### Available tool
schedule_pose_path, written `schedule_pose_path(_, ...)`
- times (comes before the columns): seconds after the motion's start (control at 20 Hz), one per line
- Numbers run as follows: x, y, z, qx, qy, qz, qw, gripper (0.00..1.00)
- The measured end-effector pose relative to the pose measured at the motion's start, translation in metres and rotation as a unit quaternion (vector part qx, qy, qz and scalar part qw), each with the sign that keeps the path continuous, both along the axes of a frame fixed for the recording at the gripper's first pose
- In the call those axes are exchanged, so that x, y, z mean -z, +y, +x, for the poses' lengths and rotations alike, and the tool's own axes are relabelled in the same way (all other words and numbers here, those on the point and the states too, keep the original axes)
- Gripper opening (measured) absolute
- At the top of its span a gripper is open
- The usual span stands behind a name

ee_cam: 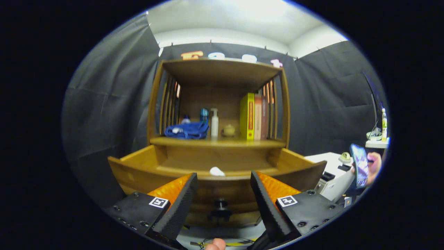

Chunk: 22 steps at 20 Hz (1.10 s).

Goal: Pull open the drawer, take out the items inside it, and place them on the countertop above the cabinet.

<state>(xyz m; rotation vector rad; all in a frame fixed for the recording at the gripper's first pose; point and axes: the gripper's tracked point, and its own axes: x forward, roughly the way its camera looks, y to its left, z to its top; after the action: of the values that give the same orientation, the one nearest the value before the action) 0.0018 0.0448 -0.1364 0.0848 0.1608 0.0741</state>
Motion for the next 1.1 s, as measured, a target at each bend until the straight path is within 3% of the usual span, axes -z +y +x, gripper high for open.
schedule_pose_path(0.1,-0.036,-0.011,0.01,0.015,-0.024,-0.006,1.0,0.99)
schedule_pose_path(0.25,-0.067,-0.025,0.029,0.035,-0.006,-0.035,0.999,0.98)
schedule_pose_path(0.35,-0.083,-0.013,0.052,0.019,0.013,-0.029,0.999,0.98)
schedule_pose_path(0.55,-0.058,-0.02,0.107,0.038,0.125,-0.04,0.991,0.98)
schedule_pose_path(0.75,0.005,-0.004,0.144,0.022,0.261,-0.038,0.964,0.99)
schedule_pose_path(0.95,0.074,-0.011,0.143,0.004,0.397,-0.112,0.911,0.99)
schedule_pose_path(1.1,0.108,0.009,0.154,-0.032,0.444,-0.126,0.886,0.99)
